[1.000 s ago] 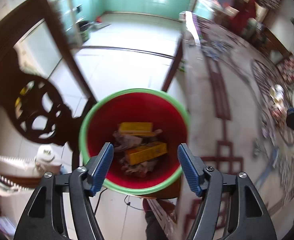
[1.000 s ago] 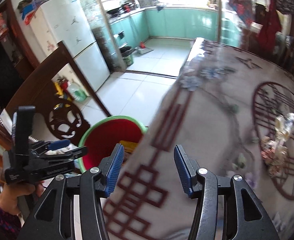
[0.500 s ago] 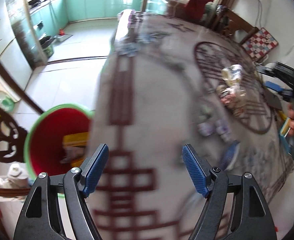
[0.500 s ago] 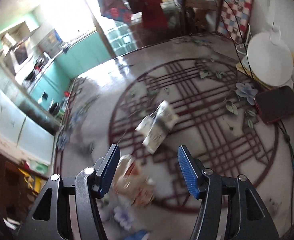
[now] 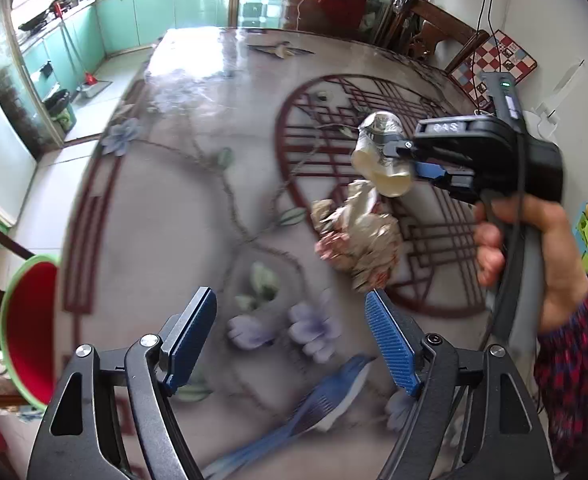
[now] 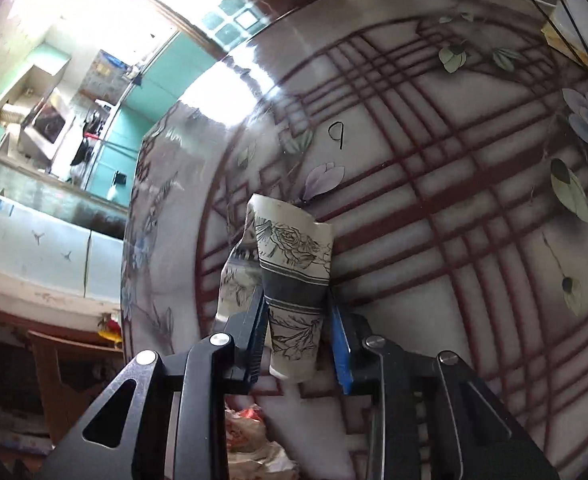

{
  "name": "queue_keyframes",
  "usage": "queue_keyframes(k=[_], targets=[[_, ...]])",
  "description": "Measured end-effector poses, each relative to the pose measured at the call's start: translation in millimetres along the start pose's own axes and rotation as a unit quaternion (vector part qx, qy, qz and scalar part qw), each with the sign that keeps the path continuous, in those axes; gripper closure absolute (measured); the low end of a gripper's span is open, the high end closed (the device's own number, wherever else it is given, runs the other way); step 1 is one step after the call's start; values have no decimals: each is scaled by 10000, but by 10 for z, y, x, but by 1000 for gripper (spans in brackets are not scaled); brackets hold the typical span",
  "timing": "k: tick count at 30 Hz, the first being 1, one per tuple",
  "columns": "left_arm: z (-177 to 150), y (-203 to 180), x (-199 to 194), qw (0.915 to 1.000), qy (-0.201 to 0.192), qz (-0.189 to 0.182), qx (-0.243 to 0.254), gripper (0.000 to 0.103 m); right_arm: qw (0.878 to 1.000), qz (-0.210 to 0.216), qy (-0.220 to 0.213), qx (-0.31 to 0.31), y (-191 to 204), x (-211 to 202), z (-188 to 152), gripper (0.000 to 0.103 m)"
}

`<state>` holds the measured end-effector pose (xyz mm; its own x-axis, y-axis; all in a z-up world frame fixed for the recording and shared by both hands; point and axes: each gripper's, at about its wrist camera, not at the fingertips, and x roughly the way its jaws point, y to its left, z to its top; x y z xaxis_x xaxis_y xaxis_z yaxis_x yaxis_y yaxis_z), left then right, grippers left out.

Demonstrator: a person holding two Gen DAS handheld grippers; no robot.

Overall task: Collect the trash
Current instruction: 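Grasp the patterned paper cup with the right gripper while the left grasps crumpled brown paper, then carry the paper cup and the brown paper over the red bucket with both grippers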

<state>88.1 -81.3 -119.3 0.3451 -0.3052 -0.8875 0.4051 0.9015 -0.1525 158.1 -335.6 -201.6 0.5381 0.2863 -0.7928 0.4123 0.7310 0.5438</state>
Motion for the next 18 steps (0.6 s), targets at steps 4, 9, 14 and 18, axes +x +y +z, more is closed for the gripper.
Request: queue_keyframes(k=[4,9,14,18], targets=[[148,-218,187,9997,114,-185,-79,26,9986,-51,-292,-429,-35,-328,-51,81],[348,-427,480,9992,232,-317,-69,27,9915,-284,-716,-1048,-14,-835,-194,81],[452,-553,685,9991,301,-285,86,69,9911,-301,-782,-1037,-118,-1097,-265,81],[483,-468,607,9990,247,-378,-55,73,9909,-290,-776,-1064,-146,-1181,-289,81]])
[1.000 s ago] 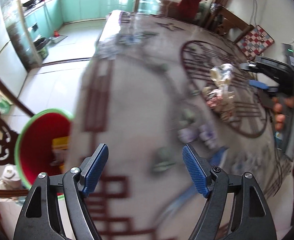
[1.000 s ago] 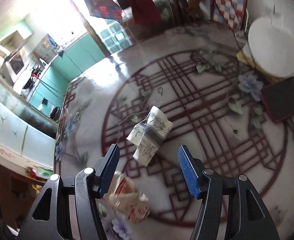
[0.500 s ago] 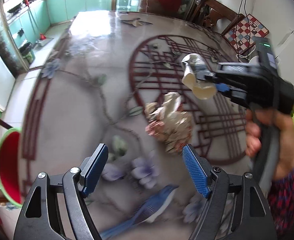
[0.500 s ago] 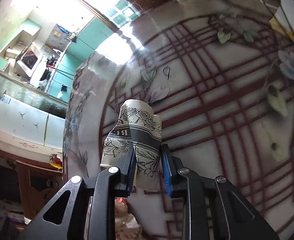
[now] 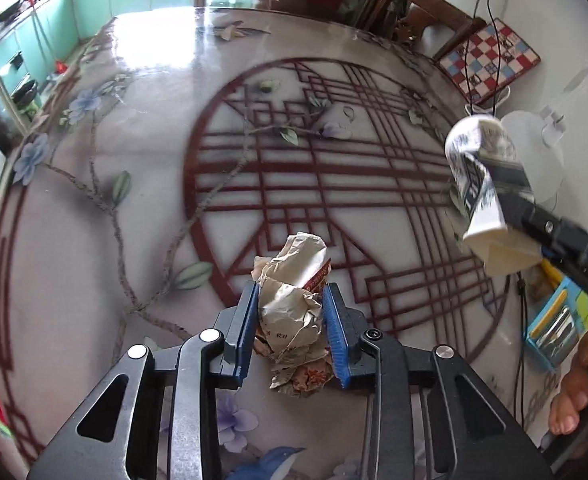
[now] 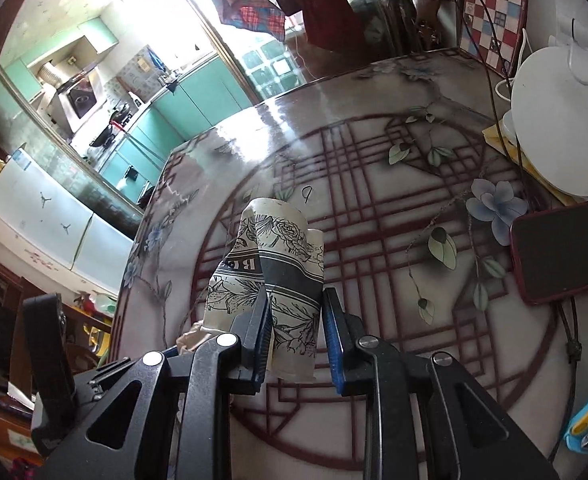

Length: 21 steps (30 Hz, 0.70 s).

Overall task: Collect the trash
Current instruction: 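Carry the paper cup and the brown paper over the red bucket with both grippers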

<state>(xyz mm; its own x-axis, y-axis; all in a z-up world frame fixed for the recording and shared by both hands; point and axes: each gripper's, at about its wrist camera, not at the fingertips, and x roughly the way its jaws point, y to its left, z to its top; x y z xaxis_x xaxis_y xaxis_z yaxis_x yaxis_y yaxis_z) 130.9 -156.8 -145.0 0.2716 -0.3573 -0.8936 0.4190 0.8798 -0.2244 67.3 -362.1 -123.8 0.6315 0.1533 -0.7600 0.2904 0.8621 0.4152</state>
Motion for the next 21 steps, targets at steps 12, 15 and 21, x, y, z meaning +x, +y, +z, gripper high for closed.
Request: queue_keyframes(k=[12,15,21], targets=[[-192,375,-485,9964,-519,582,-325,73,9996,-34,-9,-296,279,32,-62,81],[-290,432,-580,9957,-581,649,-325,73,9986,-64,-28,-531,440,1,-109,81],[-460,530,-710,9948,-691,649,-376,73,9953,-35,-17,-967,820,-93,-272,81]])
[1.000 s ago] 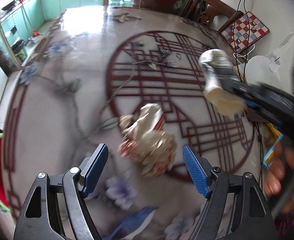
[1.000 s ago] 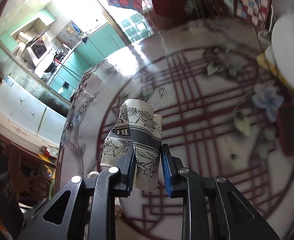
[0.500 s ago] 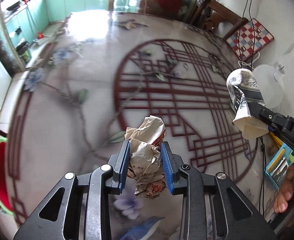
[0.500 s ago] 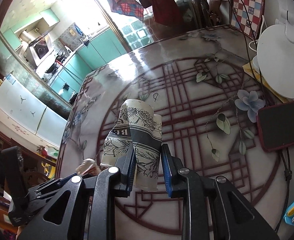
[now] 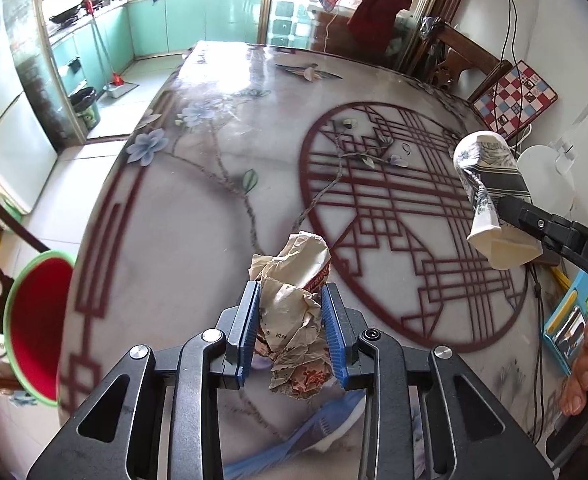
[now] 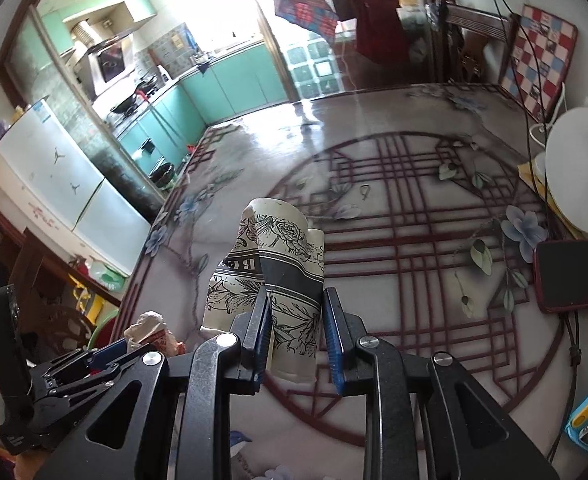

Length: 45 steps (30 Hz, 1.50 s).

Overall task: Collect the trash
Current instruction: 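Carry the paper cup and the brown paper over the red bucket with both grippers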

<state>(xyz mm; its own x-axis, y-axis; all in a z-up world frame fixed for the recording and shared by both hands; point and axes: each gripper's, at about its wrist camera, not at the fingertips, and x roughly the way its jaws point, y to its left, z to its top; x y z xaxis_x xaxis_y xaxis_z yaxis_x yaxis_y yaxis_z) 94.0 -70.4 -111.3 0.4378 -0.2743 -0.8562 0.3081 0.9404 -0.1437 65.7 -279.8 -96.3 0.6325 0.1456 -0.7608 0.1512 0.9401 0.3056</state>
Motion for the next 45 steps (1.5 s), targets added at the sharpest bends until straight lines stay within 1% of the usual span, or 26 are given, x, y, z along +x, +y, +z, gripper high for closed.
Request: queue_keyframes(k=[8,14,23,28,38,45], targets=[[-122,328,-164,9998,-107,17,-184,73,9991,67,9,-421,524,-78,-141,81],[-249,664,-273,9994,-106,58,-315,73,9987,82,23,-508,829,-68,-227,81],[-409,1144,-343,9990,-65,25,-453,73,9983,-94,52,-580,1259,-42,-410,81],[-471,1399,-407,9989,-63,14,-462,73,9982,-120,68,-586,1501,-1,-491,81],[-570,2002,-496,9983,-49,140,-563,73,9975,-45,103,-695,2102,111,-686,81],[-659,2359,-471,9975,30,227,-669,72,9966,-46,148,-804,2418,158,-793,81]])
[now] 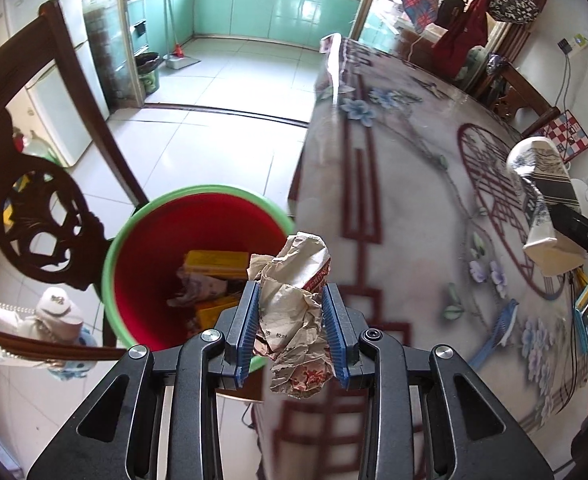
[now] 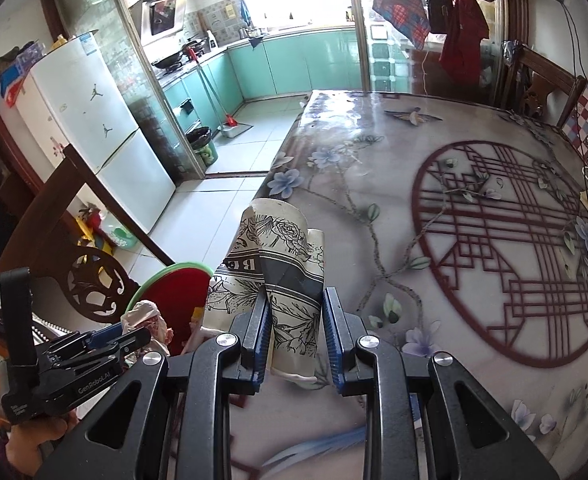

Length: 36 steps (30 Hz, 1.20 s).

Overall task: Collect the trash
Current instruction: 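Carry the paper cup and the brown paper over the red bucket with both grippers, then open both grippers to drop the brown paper and cup into the bucket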

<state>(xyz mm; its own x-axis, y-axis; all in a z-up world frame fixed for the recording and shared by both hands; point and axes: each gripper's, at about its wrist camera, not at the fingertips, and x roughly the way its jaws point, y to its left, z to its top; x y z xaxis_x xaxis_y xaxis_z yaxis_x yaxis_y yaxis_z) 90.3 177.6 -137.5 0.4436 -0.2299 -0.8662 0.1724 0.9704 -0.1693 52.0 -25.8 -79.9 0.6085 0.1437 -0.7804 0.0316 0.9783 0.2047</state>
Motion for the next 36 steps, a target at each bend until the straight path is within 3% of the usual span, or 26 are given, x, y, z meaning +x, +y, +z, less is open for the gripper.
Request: queue_keyframes(k=[11,28,36], targets=[[-61,385,27,9997,82,111,-216,72,9997,87,72,-210,362,73,-19,81],[-126,643,152,9986,285,232,-389,72,9981,366,202,-444,813,209,-2,81],[-137,805,336,9967,532,363,-500,71,9942,638,494,-715,1131,425,-40,81]])
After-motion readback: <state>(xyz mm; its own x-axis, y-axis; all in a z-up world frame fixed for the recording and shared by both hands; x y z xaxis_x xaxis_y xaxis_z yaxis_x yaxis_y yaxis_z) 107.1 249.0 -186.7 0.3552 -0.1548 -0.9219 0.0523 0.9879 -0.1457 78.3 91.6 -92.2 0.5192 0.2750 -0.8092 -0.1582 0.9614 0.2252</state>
